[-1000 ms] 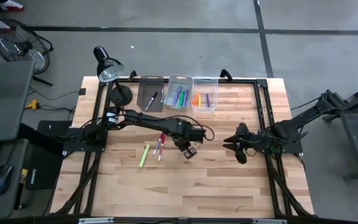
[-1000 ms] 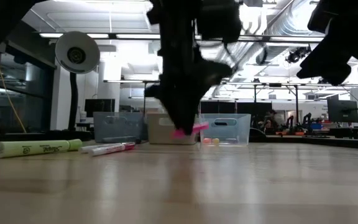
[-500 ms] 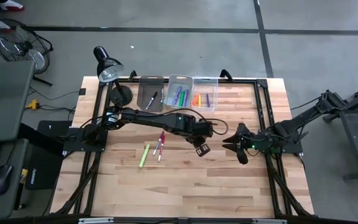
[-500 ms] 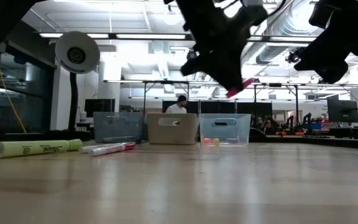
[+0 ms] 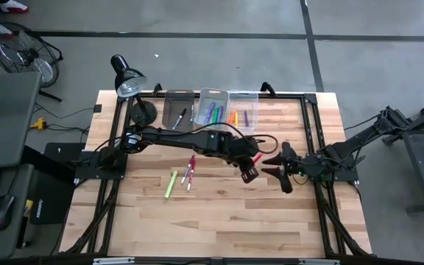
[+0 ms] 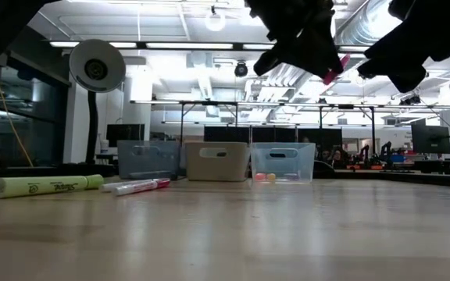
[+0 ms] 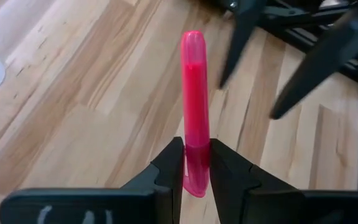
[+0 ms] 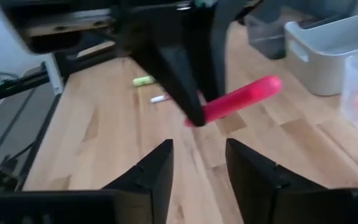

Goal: Pick & Place Markers
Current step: Put the pink pen into the transparent bin

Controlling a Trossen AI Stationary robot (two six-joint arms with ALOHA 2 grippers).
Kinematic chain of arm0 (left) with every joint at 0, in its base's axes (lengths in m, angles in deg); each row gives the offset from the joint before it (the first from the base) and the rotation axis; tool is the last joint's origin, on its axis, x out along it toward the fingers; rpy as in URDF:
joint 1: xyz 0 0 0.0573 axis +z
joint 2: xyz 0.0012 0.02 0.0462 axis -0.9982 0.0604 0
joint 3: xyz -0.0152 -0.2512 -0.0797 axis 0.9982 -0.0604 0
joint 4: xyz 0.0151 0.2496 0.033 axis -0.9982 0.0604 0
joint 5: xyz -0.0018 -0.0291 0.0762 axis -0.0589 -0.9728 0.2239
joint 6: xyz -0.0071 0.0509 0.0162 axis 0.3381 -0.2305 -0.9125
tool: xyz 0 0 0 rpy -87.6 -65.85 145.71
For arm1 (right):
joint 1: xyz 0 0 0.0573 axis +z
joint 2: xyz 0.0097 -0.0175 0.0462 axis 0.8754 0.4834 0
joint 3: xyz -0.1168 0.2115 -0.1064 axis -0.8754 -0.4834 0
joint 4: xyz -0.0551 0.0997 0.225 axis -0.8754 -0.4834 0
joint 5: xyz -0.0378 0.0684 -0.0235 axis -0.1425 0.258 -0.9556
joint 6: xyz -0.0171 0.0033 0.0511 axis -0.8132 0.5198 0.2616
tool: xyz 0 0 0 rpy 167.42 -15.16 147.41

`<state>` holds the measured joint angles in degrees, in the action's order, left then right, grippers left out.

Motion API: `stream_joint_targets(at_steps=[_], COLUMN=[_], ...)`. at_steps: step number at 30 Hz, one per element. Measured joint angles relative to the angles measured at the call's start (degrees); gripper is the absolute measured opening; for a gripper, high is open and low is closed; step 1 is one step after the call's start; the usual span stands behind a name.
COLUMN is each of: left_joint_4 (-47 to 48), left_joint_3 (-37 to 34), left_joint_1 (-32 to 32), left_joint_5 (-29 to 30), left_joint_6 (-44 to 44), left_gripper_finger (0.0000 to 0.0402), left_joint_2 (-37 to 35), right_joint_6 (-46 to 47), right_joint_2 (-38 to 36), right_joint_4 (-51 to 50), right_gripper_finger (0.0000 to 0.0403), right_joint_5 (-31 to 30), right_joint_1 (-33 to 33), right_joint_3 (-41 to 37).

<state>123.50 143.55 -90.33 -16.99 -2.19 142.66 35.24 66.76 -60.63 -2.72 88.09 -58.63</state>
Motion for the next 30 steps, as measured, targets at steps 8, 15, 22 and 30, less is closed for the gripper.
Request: stream_joint_targets(at_steps=[8,15,22,30], left_joint_4=[-0.22,-2.15,-7.55,-7.97], left_joint_3=[0.41,0.41,0.41,0.41], left_joint_1=[0.0,0.0,-0.01,-0.24], left_joint_5=[-0.28,-2.88,-4.53,-6.02], left_joint_6=[-0.06,-0.08,-1.64,-1.67], left_gripper_finger=[0.006,0.006,0.006,0.006], left_joint_2=[-0.02,-0.02,-0.02,-0.02], right_joint_6=[1.68,1.24,1.45,-0.7], right_joint_2=[-1.89,-6.32,-6.67,-6.69], right_joint_4=[0.28,0.35,2.03,5.13], right_gripper_finger=[0.0197,0.0202,0.02,0.0199], right_joint_5=[-1.72,-2.41,2.68,8.43], right_joint_1=[0.0,-0.09,-3.47,-5.62], right_joint_3=[0.0,0.02,0.02,0.02])
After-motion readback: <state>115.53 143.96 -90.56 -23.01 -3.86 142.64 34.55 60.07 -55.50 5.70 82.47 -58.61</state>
